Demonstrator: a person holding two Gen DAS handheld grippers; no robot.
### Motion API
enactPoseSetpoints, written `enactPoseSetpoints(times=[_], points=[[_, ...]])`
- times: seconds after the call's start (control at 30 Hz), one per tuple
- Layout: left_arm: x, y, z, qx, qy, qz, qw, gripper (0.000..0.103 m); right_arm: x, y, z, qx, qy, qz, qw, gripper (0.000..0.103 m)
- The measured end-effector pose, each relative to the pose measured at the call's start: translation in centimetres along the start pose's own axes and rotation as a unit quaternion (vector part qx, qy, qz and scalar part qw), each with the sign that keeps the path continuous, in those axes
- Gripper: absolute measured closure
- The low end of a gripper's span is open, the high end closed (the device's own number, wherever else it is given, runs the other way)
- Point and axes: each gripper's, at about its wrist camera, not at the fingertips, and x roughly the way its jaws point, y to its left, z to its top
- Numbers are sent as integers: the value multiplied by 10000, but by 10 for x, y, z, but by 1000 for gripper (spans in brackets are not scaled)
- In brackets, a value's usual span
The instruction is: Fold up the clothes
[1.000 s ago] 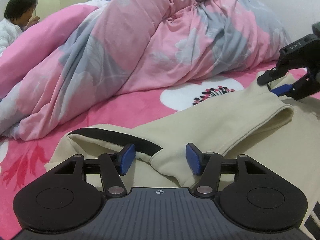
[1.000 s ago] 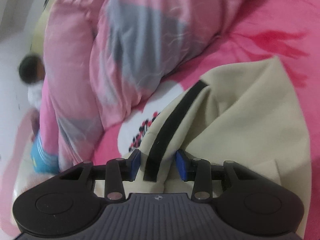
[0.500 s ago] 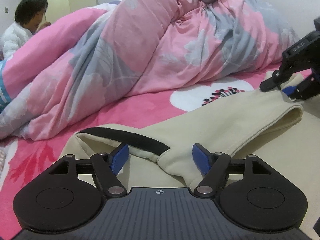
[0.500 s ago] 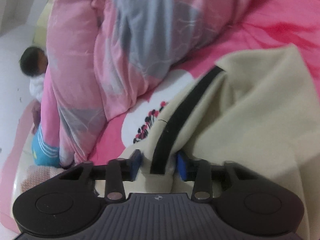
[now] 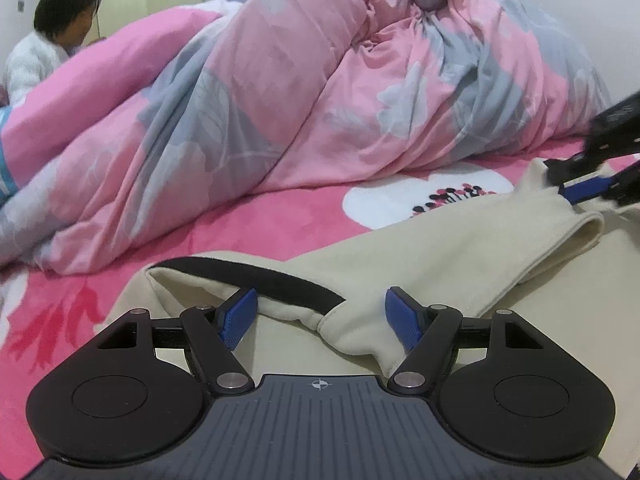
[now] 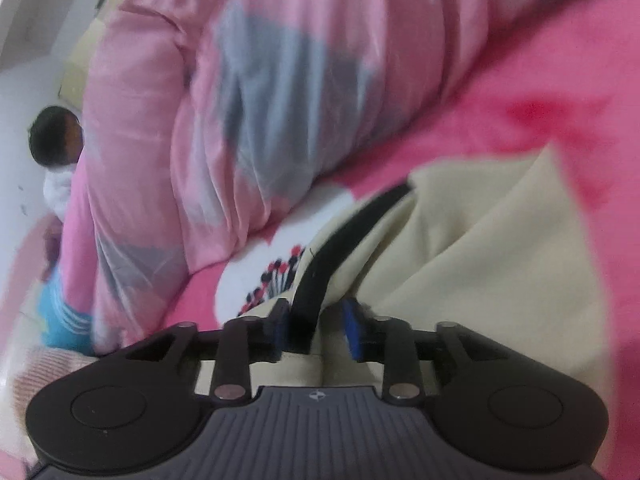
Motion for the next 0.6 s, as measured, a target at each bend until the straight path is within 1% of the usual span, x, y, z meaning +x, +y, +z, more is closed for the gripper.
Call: enactPoseSetpoints(times=[0.07, 0.13, 0.2, 0.27, 0.33, 0.37, 0.47, 0.5, 0.57, 0.6], points=[[0, 1, 0, -28, 9, -10, 10000, 30, -19, 17, -8, -459, -297, -161, 9984, 69], [0, 1, 0, -39, 22, -7, 10000, 29, -27, 30, -17, -829, -315, 13, 9961, 70], [-1, 2, 0, -26, 56, 28, 10000, 28, -23, 44, -29, -1295, -179, 203, 9912, 70], [-3, 3, 0, 10, 89, 72, 9999, 25, -6, 54, -50, -1959, 40, -46, 9806, 69], [-8, 5, -1, 87, 67, 152, 9998, 25, 10, 64, -72, -2618, 201, -285, 9645, 69], [-11, 5, -1, 134, 29, 198, 9997, 25, 8, 67, -82, -2930, 15, -349, 9555, 69], [-24, 4, 0, 326, -216, 369, 9986, 25, 2, 80, -87, -3206, 47, -577, 9454, 67], [-29, 3, 1, 364, -314, 395, 9981, 25, 0, 83, -86, -3237, 46, -600, 9442, 67], [-39, 1, 6, 361, -562, 305, 9973, 25, -9, 86, -85, -3242, -23, -573, 9442, 67], [-41, -2, 9, 380, -635, 226, 9970, 25, -14, 88, -84, -3172, -113, -480, 9471, 67]])
